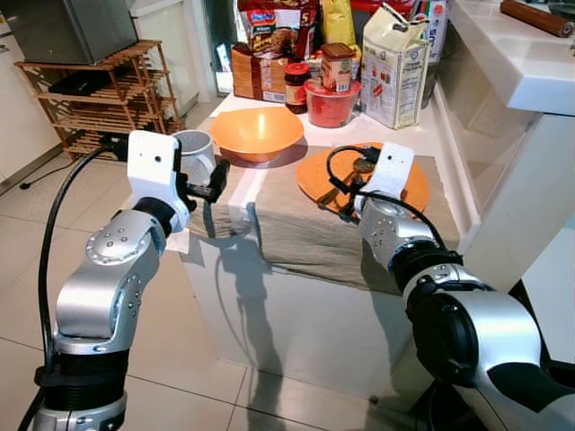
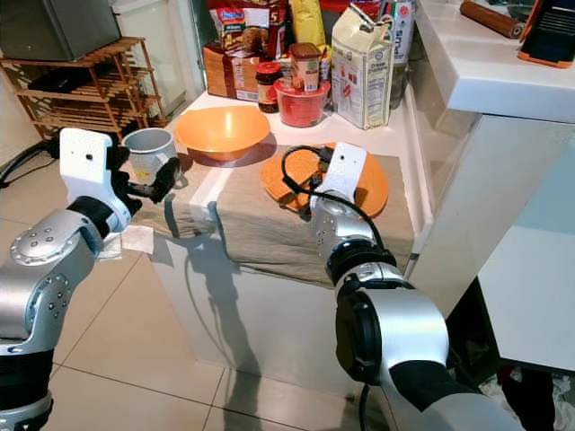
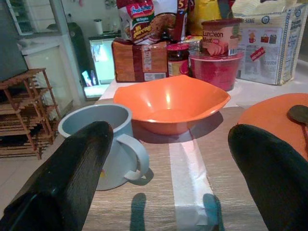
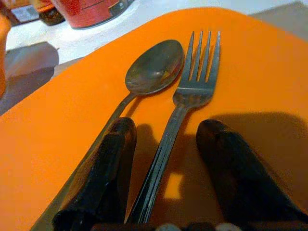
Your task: Setting the table
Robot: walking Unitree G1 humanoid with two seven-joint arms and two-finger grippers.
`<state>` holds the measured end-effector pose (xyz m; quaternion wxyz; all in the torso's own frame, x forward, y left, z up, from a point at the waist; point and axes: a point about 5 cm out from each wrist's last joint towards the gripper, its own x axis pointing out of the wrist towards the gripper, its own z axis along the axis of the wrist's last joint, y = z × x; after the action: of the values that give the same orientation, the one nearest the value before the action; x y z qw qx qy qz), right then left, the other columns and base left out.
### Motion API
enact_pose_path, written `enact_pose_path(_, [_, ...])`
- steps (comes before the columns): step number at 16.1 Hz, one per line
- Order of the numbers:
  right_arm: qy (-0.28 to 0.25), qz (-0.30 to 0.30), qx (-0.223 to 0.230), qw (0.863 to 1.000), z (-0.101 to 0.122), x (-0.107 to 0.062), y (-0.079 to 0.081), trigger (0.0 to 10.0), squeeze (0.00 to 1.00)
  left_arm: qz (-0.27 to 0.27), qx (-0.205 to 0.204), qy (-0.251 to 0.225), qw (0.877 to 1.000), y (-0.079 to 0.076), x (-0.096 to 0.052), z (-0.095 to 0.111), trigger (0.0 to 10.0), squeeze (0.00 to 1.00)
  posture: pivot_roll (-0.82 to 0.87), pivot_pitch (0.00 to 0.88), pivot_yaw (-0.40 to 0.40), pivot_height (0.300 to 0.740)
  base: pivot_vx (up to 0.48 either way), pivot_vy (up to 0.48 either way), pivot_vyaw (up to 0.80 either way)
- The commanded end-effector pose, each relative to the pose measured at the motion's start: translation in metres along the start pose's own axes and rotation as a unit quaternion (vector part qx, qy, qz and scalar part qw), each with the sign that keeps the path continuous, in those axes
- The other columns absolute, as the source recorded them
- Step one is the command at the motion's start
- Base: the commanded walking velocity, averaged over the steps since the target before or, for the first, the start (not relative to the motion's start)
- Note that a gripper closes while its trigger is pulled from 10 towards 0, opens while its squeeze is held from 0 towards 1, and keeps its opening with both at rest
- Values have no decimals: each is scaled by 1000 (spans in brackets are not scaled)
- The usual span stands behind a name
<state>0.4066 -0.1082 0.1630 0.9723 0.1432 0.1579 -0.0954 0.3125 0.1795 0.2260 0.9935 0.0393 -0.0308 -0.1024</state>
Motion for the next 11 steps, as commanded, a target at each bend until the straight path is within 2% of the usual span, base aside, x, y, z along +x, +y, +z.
enact_pose_path(1, [58,-15,35,998,-23,-1,-5,10000,0,7,5,-8,1000,3,-2,6,10000,0,24,0,43,740,0,0,0])
enact_pose_path(2, [57,-16,34,998,-23,0,-6,10000,0,7,6,-8,1000,3,-2,6,10000,0,25,0,43,740,0,0,0])
enact_pose_path(3, [49,-20,-2,999,-24,0,-9,10000,0,8,6,-8,1000,4,-2,7,10000,0,26,0,43,740,0,0,0])
enact_pose_path(5, [47,-22,-31,998,-27,0,-10,10000,0,8,6,-8,1000,4,-2,7,10000,0,25,0,42,740,0,0,0])
enact_pose_path(6, [45,-24,-41,998,-27,0,-12,4706,0,8,5,-8,1000,4,-2,7,10000,0,24,0,41,740,0,0,0])
enact_pose_path(7, [46,-22,-37,998,-28,0,-12,0,0,8,4,-8,1000,4,-2,7,10000,0,23,0,40,740,0,0,0])
enact_pose_path(11, [52,-11,-36,998,-31,0,-11,0,0,8,-1,-6,1000,4,-3,6,10000,0,22,0,37,740,0,0,0])
